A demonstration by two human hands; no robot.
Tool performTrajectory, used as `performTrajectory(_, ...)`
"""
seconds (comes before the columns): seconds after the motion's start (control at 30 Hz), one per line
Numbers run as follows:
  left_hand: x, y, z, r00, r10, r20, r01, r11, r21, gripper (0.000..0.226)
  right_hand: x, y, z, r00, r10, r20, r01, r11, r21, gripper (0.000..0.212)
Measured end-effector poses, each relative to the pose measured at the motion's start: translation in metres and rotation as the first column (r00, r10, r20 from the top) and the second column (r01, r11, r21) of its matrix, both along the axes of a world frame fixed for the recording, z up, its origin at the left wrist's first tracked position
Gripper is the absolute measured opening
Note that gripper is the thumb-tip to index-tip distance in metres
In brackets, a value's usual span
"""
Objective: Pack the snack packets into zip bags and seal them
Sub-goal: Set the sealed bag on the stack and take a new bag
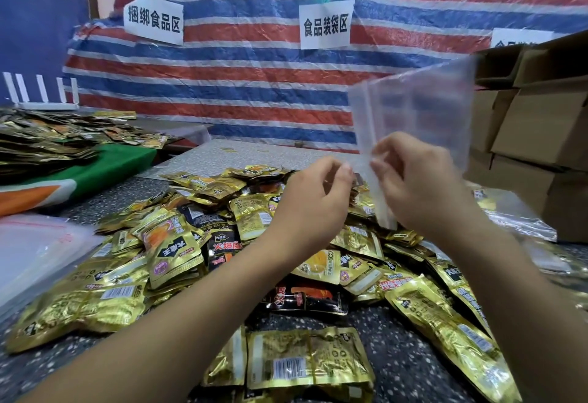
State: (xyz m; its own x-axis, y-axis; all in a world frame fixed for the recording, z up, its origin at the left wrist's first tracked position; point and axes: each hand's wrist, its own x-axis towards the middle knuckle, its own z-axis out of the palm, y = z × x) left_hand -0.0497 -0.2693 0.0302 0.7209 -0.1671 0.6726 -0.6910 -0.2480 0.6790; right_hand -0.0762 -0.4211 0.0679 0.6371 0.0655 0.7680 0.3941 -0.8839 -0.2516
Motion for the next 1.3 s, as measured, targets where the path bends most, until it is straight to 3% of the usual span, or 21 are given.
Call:
performTrajectory(0.2,0.005,0.0,-0.001,0.987,-0.028,-0.157,0.041,0.996,0.078,0.032,0.0,0.012,-0.007,0.892,0.202,-0.405,-0.082,0.952,0.294,0.014)
performTrajectory(0.3,0.01,0.001,-0.001,0.981,-0.051,-0.186,0.065,0.995,0.072,0.031,-0.001,0.01,-0.009,0.798,0.389,-0.46,-0.1,0.838,0.536,0.018)
performTrajectory(0.4,0.013,0.003,-0.002,0.988,-0.053,-0.143,0.067,0.993,0.096,0.03,0.0,0.006,-0.009,0.761,0.482,-0.434,-0.123,0.764,0.634,0.022)
performTrajectory(0.6,0.011,0.007,-0.002,0.999,0.041,0.035,-0.049,0.957,0.285,0.031,0.005,0.01,-0.014,0.845,0.404,-0.35,-0.115,0.777,0.619,0.015)
performTrajectory(0.73,0.008,0.01,0.001,0.978,0.099,0.184,-0.168,0.893,0.418,0.03,0.007,0.012,-0.016,0.973,0.156,-0.173,-0.078,0.919,0.387,0.013)
performTrajectory(0.83,0.008,0.01,0.004,0.986,0.07,0.148,-0.124,0.911,0.393,0.032,0.005,0.014,-0.017,0.996,0.079,-0.037,-0.07,0.977,0.2,0.01)
performTrajectory(0.9,0.009,0.01,0.005,0.995,0.047,0.093,-0.076,0.934,0.349,0.034,0.005,0.016,-0.019,0.992,0.117,-0.048,-0.108,0.982,0.157,0.009)
performTrajectory(1.0,0.008,0.012,0.007,1.0,0.013,0.029,-0.021,0.951,0.309,0.034,0.004,0.02,-0.018,0.958,0.248,-0.143,-0.204,0.942,0.266,0.014)
performTrajectory(1.17,0.006,0.013,0.009,0.991,-0.107,-0.085,0.124,0.964,0.236,0.032,0.002,0.012,-0.012,0.898,0.333,-0.288,-0.209,0.898,0.388,0.015)
performTrajectory(1.3,0.003,0.014,0.012,0.953,-0.243,-0.181,0.265,0.958,0.11,0.03,-0.003,0.01,-0.007,0.84,0.439,-0.318,-0.273,0.849,0.452,0.017)
